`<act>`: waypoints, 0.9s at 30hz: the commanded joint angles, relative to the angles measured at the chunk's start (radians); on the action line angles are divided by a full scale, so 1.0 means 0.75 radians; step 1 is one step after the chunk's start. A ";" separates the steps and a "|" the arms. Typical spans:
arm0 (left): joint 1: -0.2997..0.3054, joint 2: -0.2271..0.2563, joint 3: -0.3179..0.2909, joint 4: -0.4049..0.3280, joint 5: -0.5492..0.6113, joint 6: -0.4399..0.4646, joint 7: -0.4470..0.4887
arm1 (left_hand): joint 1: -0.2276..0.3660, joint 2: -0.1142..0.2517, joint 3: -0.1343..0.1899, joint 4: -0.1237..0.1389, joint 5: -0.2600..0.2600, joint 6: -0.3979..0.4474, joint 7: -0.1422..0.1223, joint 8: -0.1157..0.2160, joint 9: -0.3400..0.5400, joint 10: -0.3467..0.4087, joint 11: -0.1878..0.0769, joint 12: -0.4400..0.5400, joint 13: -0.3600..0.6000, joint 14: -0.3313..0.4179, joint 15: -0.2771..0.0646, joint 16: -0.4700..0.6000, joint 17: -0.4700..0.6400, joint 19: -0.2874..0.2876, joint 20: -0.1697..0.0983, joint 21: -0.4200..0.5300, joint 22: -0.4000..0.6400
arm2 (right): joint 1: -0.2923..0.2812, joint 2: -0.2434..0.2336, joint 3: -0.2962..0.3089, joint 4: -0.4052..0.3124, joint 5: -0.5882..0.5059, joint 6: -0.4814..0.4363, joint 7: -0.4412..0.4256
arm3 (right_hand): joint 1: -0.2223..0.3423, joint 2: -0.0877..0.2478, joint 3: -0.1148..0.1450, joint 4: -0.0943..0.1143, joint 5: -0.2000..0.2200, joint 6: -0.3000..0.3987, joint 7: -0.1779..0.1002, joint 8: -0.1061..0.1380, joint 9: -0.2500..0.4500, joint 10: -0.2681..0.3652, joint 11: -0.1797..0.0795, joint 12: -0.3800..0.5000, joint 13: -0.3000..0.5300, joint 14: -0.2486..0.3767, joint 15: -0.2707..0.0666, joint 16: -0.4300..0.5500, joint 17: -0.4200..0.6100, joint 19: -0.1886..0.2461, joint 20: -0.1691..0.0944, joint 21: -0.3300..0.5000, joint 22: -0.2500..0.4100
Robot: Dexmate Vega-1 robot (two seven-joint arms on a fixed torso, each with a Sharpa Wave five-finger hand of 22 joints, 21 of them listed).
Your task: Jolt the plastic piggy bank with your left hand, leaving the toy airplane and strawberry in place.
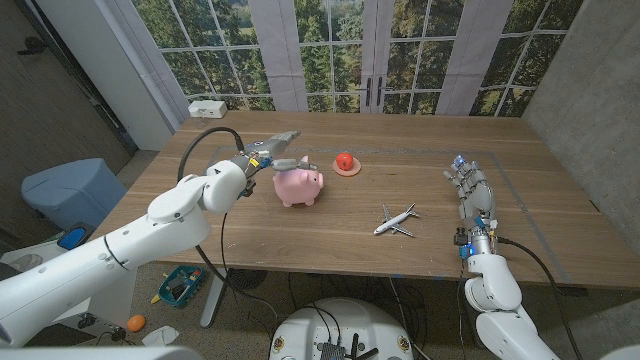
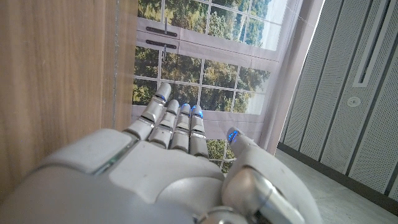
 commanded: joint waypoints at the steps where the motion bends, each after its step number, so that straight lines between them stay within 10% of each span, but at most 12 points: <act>1: -0.080 -0.007 0.125 -0.066 0.233 0.228 -0.200 | 0.043 -0.002 -0.019 -0.002 0.019 -0.021 -0.009 0.028 0.006 0.022 -0.011 0.020 0.005 0.019 -0.012 0.015 0.007 0.025 0.019 -0.008 0.004 | -0.053 0.049 0.011 -0.027 -0.093 0.053 -0.049 | -0.010 -0.009 0.000 -0.007 0.000 0.010 0.004 0.006 0.004 0.007 0.001 0.014 0.003 0.011 -0.037 0.010 0.001 0.011 -0.049 -0.006 0.007; 11: -0.162 -0.062 0.218 -0.047 0.413 0.324 -0.400 | 0.118 -0.005 -0.059 -0.003 0.041 0.040 0.013 0.061 0.008 0.079 0.035 0.035 0.007 0.054 -0.010 0.022 0.007 0.049 0.023 -0.024 0.004 | -0.069 0.088 0.020 -0.024 -0.167 0.084 -0.087 | -0.014 -0.009 0.003 -0.011 0.001 0.010 0.002 0.006 0.004 0.010 -0.002 0.015 0.000 0.013 -0.038 0.010 -0.002 0.017 -0.049 -0.012 0.008; 18: -0.205 -0.087 0.245 -0.035 0.478 0.341 -0.535 | 0.205 -0.011 -0.121 -0.003 0.073 0.099 -0.065 0.087 0.010 0.109 -0.023 0.036 0.008 0.084 -0.009 0.021 0.007 0.056 0.060 -0.049 0.005 | -0.062 0.108 0.027 -0.012 -0.226 0.093 -0.110 | -0.015 -0.010 0.004 -0.016 0.000 0.010 -0.001 0.005 0.004 0.011 -0.002 0.015 -0.002 0.014 -0.039 0.011 -0.002 0.021 -0.049 -0.017 0.008; 27: -0.282 -0.155 0.330 0.020 0.703 0.403 -0.775 | 0.252 -0.010 -0.159 -0.001 0.092 0.079 -0.078 0.079 0.010 0.096 -0.022 0.026 0.008 0.053 0.028 0.007 0.008 0.038 0.093 -0.070 0.005 | -0.045 0.129 0.033 0.008 -0.284 0.108 -0.132 | -0.014 -0.009 0.007 -0.022 0.001 0.012 -0.002 0.006 0.004 0.013 -0.006 0.016 -0.004 0.019 -0.037 0.013 -0.004 0.026 -0.049 -0.023 0.008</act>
